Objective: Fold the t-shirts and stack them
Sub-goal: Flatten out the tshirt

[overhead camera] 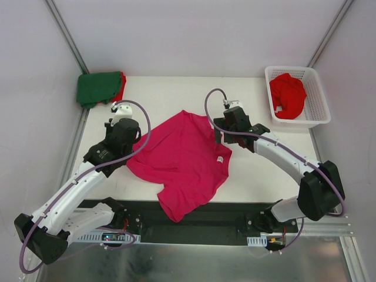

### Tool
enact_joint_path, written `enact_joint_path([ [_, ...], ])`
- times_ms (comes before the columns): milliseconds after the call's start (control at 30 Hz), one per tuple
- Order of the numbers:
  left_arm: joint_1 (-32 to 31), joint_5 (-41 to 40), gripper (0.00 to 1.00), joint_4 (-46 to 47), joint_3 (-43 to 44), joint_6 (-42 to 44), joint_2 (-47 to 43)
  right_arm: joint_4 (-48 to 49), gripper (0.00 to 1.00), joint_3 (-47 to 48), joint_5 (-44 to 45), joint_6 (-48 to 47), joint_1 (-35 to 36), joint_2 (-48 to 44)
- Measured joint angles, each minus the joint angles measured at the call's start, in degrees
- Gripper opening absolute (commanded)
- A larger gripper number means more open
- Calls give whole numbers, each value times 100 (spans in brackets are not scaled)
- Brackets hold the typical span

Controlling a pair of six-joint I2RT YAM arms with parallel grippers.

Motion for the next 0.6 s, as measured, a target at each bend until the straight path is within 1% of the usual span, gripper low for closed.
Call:
enact_joint_path([
  [167,0,2,0,2,0,0,2,264,94,-396,-564,352,-116,-7],
  [333,0,4,0,2,0,2,-7,699,93,-758,-1349,726,-748,192],
  [367,0,4,0,0,0,4,-31,879,92,-807,-1622,839,-1027,328],
  [400,0,4,0,0,0,4,-33,890,91,-807,-1635,848,-1045,337],
  [433,0,4,0,0,0,4,-42,935,87,-807,-1770,883,-1139,382],
  [533,0,15,0,2,0,4,-46,1167,80,-807,-2116,968,-1270,520],
  [600,0,17,0,0,0,4,-46,1316,77,-804,-2330,1016,-1316,640],
])
